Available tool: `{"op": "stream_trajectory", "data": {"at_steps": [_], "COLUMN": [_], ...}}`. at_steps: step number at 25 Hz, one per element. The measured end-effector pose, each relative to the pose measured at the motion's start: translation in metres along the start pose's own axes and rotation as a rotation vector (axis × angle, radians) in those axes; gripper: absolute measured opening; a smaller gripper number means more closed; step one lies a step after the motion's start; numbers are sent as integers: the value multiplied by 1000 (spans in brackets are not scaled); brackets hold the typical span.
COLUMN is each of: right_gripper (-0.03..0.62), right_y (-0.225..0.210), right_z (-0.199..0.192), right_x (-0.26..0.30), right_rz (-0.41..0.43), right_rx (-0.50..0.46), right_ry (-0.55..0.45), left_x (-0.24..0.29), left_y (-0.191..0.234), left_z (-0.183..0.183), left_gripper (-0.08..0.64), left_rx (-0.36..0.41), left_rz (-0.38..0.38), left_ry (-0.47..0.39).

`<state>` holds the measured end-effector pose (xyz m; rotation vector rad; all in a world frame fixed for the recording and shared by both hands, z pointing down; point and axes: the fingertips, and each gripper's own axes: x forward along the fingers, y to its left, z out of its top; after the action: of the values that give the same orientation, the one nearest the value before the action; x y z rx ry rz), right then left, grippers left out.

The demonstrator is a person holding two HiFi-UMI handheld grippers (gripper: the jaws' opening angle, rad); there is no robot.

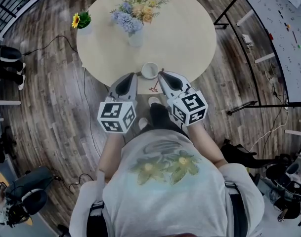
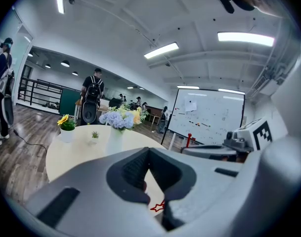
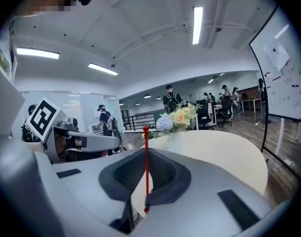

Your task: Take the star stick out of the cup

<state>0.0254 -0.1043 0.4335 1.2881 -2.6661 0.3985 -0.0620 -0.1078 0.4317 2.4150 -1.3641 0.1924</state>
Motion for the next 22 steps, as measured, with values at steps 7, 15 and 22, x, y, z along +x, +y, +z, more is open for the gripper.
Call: {"op": "stream_trajectory", "data": {"at_steps": [7,15,22], "right_gripper": [23,23,23], "right_y": [4,6,7], "right_z": [-8,-14,-17], "right_x": [-5,-9,-10], "right_rz": [-3,-9,-12], "right_rx": [5,16,20], "right_ry": [15,19,20], "left_x": [-5,-6,-7], "left_y": [-4,-9,-15], "left_z": [-4,-8,-8], "left_gripper": [3,3,3], "left_rx": [1,6,7], "left_rz": [-7,-23,-28], "left_ry": [4,9,3]}}
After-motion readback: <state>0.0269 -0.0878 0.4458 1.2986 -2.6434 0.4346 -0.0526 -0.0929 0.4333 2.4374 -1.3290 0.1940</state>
